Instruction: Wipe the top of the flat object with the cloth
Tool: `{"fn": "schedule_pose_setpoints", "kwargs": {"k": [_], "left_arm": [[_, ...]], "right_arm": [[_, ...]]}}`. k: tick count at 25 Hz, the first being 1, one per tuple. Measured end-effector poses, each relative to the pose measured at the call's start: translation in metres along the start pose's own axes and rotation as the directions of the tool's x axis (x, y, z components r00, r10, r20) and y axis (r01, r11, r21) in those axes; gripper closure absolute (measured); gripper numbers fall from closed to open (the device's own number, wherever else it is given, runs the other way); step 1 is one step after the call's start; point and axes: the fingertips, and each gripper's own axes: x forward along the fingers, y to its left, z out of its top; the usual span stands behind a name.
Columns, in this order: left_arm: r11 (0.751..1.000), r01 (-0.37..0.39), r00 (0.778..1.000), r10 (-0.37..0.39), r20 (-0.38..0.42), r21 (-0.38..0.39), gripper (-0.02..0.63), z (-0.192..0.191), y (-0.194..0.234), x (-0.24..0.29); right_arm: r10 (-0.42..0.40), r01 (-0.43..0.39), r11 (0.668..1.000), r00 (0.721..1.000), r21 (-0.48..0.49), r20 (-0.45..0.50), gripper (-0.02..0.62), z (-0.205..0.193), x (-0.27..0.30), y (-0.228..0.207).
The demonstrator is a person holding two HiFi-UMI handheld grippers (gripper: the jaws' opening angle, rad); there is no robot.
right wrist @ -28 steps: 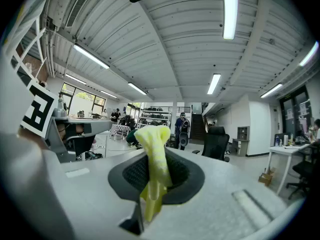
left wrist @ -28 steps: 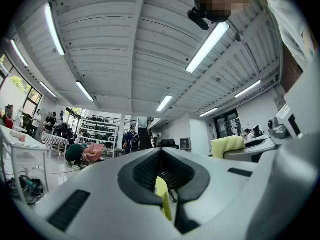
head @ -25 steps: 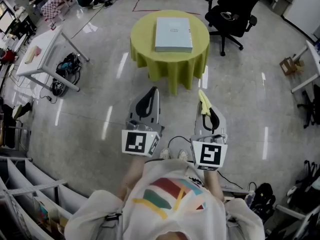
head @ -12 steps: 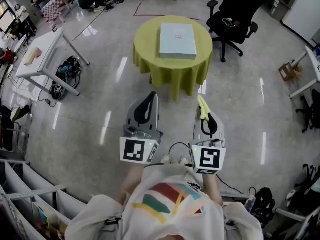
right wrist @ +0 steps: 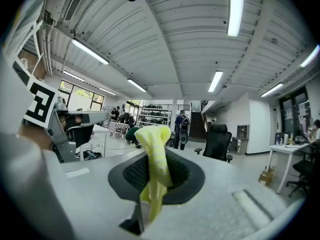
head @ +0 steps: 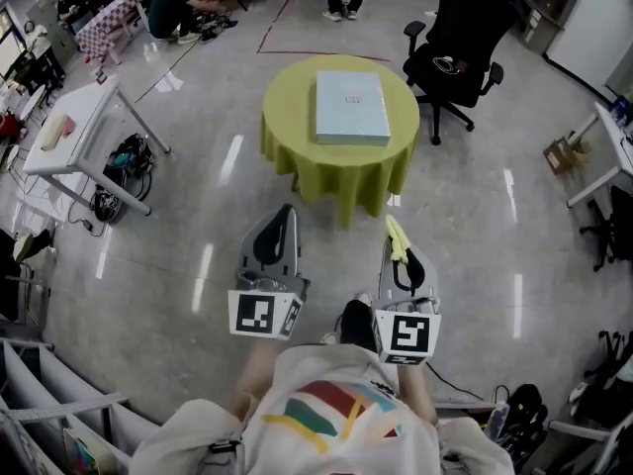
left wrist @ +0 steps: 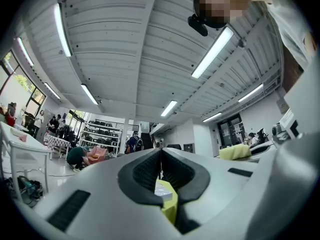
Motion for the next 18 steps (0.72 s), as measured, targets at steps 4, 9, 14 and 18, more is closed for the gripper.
{"fn": "schedule_pose_setpoints", "kwargs": {"k": [4, 9, 14, 18], "left_arm": [[1.0, -0.004, 1.0, 0.004, 0.005, 0.001, 0.591, -0.005, 0.011, 0.033], [0.993, 0.054, 0.999, -0.053, -0.009, 0.103, 0.591, -0.021, 0.017, 0.084], [0.993, 0.038, 0.999, -0.035, -0.026, 0.109, 0.591, -0.043, 0.03, 0.176], [0.991, 0.043, 0.999, -0.041, -0.014, 0.128, 0.591, -0.05, 0.043, 0.267]], "right_arm": [[-0.016, 0.016, 1.0, 1.0, -0.003, 0.026, 0.569, 0.002, 0.024, -0.015], [-0.024, 0.024, 1.0, 0.999, 0.006, -0.042, 0.571, -0.021, 0.088, -0.036], [-0.033, 0.033, 0.999, 0.999, -0.015, -0.021, 0.571, -0.013, 0.177, -0.091], [-0.02, 0.019, 0.999, 1.0, -0.046, -0.018, 0.571, 0.002, 0.254, -0.142]]}}
